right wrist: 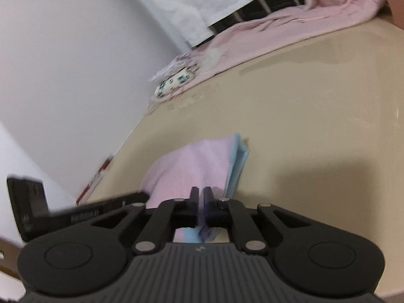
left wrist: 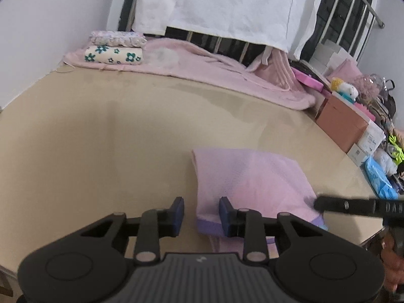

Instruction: Fold clothes

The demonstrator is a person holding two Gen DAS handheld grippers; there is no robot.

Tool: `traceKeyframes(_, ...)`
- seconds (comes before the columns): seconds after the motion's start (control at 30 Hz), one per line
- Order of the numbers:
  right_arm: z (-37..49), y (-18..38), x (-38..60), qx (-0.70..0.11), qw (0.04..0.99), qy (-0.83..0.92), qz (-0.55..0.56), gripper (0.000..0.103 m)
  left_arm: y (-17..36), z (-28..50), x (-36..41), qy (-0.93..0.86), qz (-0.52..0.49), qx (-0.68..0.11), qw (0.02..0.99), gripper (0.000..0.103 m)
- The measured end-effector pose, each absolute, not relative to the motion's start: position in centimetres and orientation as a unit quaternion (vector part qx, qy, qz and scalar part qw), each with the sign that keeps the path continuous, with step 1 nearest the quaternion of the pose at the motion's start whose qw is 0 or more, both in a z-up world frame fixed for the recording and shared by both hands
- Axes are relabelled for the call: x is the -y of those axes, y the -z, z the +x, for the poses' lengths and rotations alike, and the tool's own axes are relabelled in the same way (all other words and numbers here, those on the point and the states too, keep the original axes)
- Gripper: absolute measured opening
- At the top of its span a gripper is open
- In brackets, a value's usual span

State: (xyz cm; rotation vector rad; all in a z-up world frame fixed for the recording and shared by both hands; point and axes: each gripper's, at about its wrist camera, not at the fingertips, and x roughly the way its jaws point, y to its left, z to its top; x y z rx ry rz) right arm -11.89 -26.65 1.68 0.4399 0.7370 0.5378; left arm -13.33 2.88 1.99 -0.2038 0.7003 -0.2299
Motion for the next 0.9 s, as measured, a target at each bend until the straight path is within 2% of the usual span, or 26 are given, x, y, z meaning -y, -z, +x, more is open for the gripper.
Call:
traceKeyframes(0.03,-12.1,-1.8,26.6,-0.354,0.879,-0.253,0.194,0.007,-2.1,-13.4,-3.0,0.100,-0.098,-0.332,0.933,0.039)
traceKeyframes(0.07,-12.3,-2.0,26.7,-0.352,0.881,-0.253,0.187,0.009,-2.3,-13.5,-3.1,0.088,-0.096,-0.321,0.938,0.039)
traceKeyframes(0.17,-11.6,-2.5,28.7,-0.345,0.879,-0.247,0.219,0.027,-3.7,-13.6,-2.2,0.078,-0.081,-0.274,0.955,0.039)
traceKeyframes(0.2,-10.4,-2.6,29.3,-0.341,0.877,-0.241,0.236,0.029,-4.3,-13.4,-1.2,0.086,-0.069,-0.265,0.958,0.039)
traceKeyframes(0.23,-9.2,-2.8,29.8,-0.337,0.875,-0.236,0.254,0.032,-4.5,-13.0,0.3,0.095,-0.042,-0.266,0.958,0.041)
traceKeyframes(0.27,-7.9,-2.7,30.3,-0.339,0.870,-0.231,0.273,0.042,-4.6,-12.4,2.0,0.103,-0.007,-0.270,0.957,0.042)
traceKeyframes(0.3,-6.4,-2.1,30.4,-0.356,0.857,-0.228,0.295,0.045,-4.3,-11.8,3.5,0.106,0.027,-0.277,0.955,0.042)
traceKeyframes(0.37,-3.7,-0.9,30.5,-0.387,0.831,-0.222,0.333,0.039,-3.4,-11.2,5.4,0.096,0.066,-0.292,0.949,0.034)
traceKeyframes(0.43,-2.6,-0.3,29.9,-0.404,0.825,-0.216,0.331,0.030,-2.7,-11.2,5.7,0.106,0.067,-0.297,0.947,0.034)
traceKeyframes(0.47,-2.2,0.0,29.7,-0.410,0.823,-0.211,0.332,0.011,-2.3,-11.1,5.8,0.110,0.067,-0.303,0.944,0.034)
traceKeyframes(0.5,-2.3,0.3,29.7,-0.410,0.823,-0.202,0.338,0.004,-2.0,-11.1,5.7,0.113,0.064,-0.304,0.944,0.034)
traceKeyframes(0.8,-7.7,-0.7,29.9,-0.327,0.902,-0.108,0.260,0.006,-2.4,-11.8,5.0,0.114,0.069,-0.320,0.938,0.038)
traceKeyframes(0.9,-10.1,-3.0,29.1,-0.282,0.933,-0.117,0.188,0.006,-4.2,-11.1,3.3,0.139,0.013,-0.323,0.936,0.038)
